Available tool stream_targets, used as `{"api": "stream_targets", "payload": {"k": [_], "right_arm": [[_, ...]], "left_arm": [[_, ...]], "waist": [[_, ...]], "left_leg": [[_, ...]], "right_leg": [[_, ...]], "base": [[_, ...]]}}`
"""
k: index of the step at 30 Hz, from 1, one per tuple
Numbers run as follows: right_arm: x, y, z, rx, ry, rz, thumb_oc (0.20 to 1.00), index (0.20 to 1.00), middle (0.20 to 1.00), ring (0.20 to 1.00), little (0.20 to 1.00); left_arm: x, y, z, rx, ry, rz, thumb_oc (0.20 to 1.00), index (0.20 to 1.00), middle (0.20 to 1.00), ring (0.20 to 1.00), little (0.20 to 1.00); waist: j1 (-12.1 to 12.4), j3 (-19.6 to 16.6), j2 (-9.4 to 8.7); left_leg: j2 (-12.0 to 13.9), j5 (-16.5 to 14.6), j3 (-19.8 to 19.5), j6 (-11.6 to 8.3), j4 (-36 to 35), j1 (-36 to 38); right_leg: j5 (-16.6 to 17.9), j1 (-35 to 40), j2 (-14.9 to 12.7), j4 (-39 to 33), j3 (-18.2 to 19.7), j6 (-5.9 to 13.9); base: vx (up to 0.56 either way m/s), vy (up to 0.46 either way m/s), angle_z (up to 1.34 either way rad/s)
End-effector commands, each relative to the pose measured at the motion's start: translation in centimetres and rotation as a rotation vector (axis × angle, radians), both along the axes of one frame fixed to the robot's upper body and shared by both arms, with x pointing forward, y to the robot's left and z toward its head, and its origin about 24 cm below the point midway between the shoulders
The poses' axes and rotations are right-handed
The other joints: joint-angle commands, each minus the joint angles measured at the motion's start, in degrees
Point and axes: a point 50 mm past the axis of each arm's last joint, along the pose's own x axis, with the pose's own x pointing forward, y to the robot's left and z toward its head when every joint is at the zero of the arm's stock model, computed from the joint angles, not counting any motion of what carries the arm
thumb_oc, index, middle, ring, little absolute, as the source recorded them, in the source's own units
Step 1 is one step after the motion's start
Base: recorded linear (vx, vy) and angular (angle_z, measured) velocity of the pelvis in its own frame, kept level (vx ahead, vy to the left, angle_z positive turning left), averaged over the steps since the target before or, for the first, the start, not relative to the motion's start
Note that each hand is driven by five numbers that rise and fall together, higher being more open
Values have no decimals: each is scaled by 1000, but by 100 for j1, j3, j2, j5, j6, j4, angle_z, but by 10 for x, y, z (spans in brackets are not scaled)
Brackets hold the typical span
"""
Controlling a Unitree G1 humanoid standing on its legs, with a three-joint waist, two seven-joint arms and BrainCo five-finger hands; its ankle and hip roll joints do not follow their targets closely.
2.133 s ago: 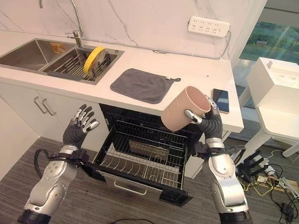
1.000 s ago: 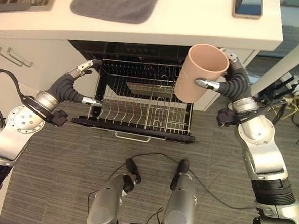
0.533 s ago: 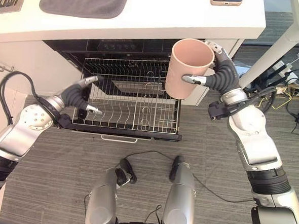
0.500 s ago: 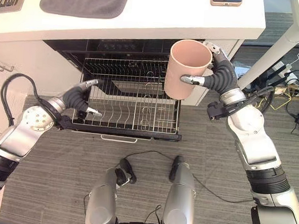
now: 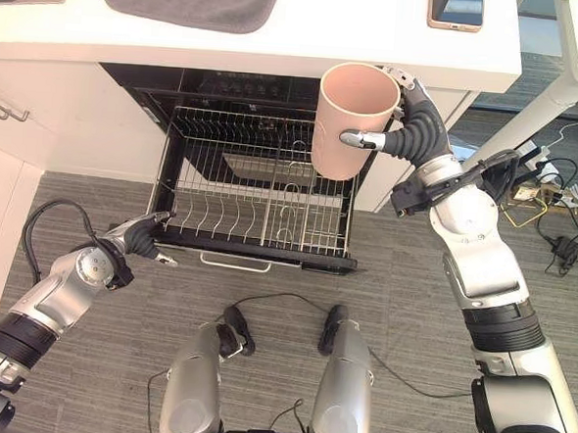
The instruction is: Place the dishes in the dishwasher.
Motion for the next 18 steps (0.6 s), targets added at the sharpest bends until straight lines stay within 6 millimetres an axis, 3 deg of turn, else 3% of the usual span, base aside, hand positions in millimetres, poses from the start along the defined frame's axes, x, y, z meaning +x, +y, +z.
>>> {"api": "stream_targets", "payload": {"k": [1, 8, 18], "right_arm": [[-3, 3, 22, 35, -104, 13, 200, 200, 200, 200, 200], [13, 1, 20, -30, -52, -42, 200, 200, 200, 200, 200], [46, -37, 6, -88, 160, -216, 200, 200, 200, 200, 200]], "left_arm": [[-10, 2, -16, 95, 59, -7, 1000, 1000, 1000, 1000, 1000], [-17, -2, -48, 215, 261, -28, 1000, 1000, 1000, 1000, 1000], [-40, -6, -59, 402, 478, -195, 1000, 1000, 1000, 1000, 1000]], "waist": [[10, -204, -51], [68, -150, -84], [304, 19, 62]], "left_leg": [[30, 25, -196, -272, 53, 12], [-23, -38, -216, -237, 58, 56], [-118, -60, -350, -241, 71, 46]], "right_leg": [[-390, 571, -152, -256, -194, 330], [-353, 623, -208, -223, -233, 360], [-329, 707, -288, -271, -405, 357]], "base": [[29, 31, 2], [14, 17, 0], [-4, -1, 3]]}}
